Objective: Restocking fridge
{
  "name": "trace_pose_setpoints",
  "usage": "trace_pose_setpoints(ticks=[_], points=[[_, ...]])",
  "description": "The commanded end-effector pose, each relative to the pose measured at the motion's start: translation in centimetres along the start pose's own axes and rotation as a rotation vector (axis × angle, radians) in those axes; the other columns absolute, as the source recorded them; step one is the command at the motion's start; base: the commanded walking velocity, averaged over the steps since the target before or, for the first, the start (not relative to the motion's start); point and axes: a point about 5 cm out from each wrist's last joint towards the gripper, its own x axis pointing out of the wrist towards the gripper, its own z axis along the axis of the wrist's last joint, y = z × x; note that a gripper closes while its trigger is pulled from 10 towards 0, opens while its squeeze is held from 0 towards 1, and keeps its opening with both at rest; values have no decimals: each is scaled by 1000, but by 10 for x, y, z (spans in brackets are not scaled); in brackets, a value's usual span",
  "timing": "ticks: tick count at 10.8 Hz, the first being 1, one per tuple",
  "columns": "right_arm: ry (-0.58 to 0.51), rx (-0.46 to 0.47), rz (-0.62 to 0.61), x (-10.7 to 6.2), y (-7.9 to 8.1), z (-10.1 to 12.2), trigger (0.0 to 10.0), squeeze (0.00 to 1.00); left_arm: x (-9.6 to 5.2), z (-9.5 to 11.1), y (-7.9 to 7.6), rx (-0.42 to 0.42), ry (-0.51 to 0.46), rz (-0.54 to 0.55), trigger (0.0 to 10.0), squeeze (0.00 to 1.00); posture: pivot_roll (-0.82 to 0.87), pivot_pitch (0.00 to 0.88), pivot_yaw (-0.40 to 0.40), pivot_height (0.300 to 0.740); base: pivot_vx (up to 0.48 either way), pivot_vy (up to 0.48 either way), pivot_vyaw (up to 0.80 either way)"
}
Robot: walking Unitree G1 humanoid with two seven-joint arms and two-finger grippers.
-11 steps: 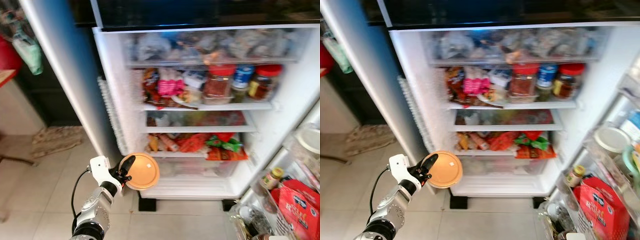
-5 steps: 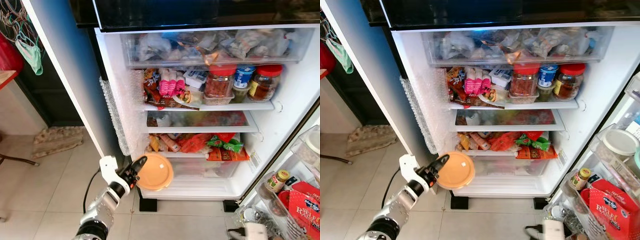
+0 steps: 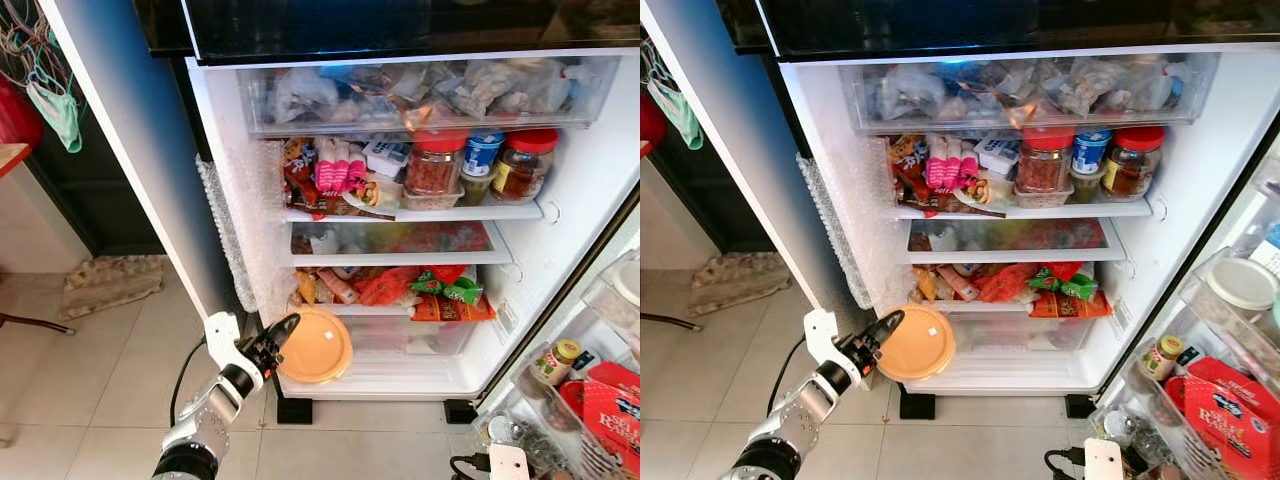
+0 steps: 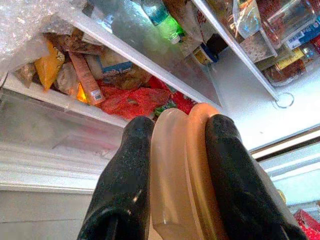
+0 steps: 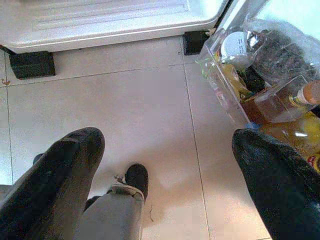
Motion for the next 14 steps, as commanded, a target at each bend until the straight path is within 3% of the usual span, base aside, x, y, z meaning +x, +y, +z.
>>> trace_pose_setpoints(ticks=[1,5,14], points=[[8,-14,0,0,1,-3,10000,0,1,4,-3,-4,-19,-21,10000,0,-34,0,25,740,0,0,0],[15,-34,4,-1,0,-4,10000,0,1,3,-4,11,-8,-25,10000,0,-35,0,26,675,0,0,0],[18,-26,-18,-2,-3,-6,10000,0,2,10,-1,56,-28,8,10000,0,-24,0,25,670,0,0,0]])
